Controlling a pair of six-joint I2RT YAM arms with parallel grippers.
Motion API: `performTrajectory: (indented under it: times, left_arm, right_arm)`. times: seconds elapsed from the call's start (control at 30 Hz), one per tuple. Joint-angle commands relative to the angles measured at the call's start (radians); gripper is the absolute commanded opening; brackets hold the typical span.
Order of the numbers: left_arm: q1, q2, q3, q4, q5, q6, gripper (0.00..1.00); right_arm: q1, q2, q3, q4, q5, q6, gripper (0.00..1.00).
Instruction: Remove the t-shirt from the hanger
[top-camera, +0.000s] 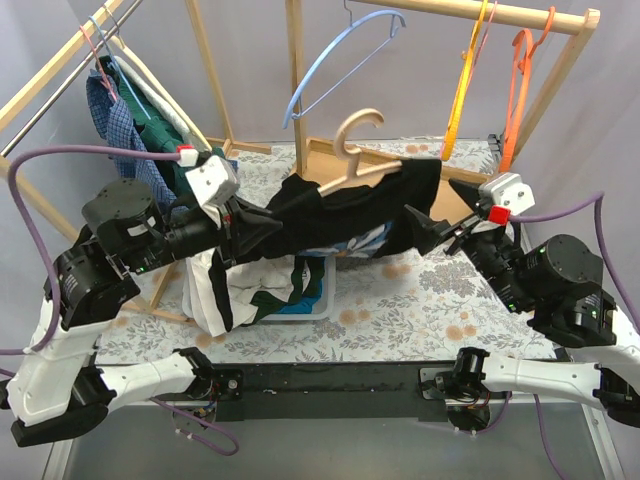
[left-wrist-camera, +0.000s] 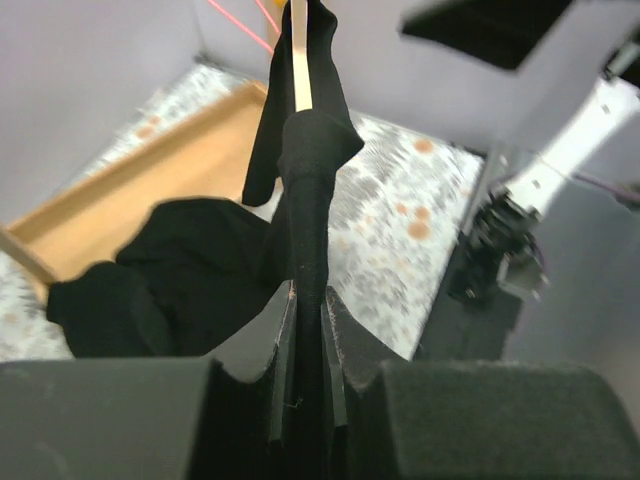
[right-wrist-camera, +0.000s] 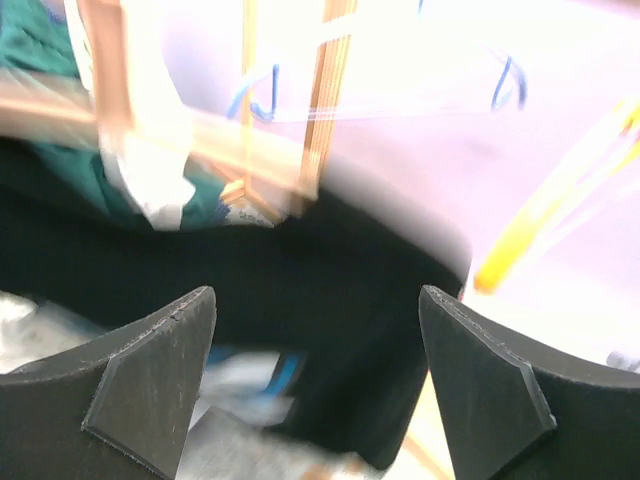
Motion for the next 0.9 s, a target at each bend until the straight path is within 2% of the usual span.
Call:
performTrajectory:
  times: [0.0,0.13,0.2,0.37,0.47,0.67,0.87]
  left_arm:
    - [-0.002,-0.019,-0.084,-0.068,0.182,-0.008,0.00]
    - [-0.004,-0.055,-0.132,-0.069,0.245,-0.010,0.00]
    - [-0.004,-0.080,-0.146,-0.059,0.262,-0.007,0.00]
    - [-0.002,-0.088,-0.157,-0.055,0.268,0.016,0.00]
    - [-0.004,-0.079,-0.146,-0.064,0.265,0.030,0.00]
    - [-0.002,-0.088,-0.152,-0.073,0.248,0.040,0.00]
    - [-0.004,-0.088,-0.146,-0.088,0.256,0.046,0.00]
  right_arm:
    - [0.004,0.067,0.040,0.117,-0.072,-0.216,0.90]
    - [0.004,0.095,0.046,0.126,-0.138,-0.254,0.90]
    - [0.004,0.095,0.045,0.117,-0.218,-0.256,0.89]
    - [0.004,0.121,0.063,-0.015,-0.370,-0.216,0.88]
    - [0.004,0.102,0.054,-0.085,-0.388,-0.190,0.87]
    - [0.004,0.008,0.029,-0.114,-0.451,-0.139,0.87]
    - [0.004,0.000,0.023,-0.177,-0.502,-0.064,0.92]
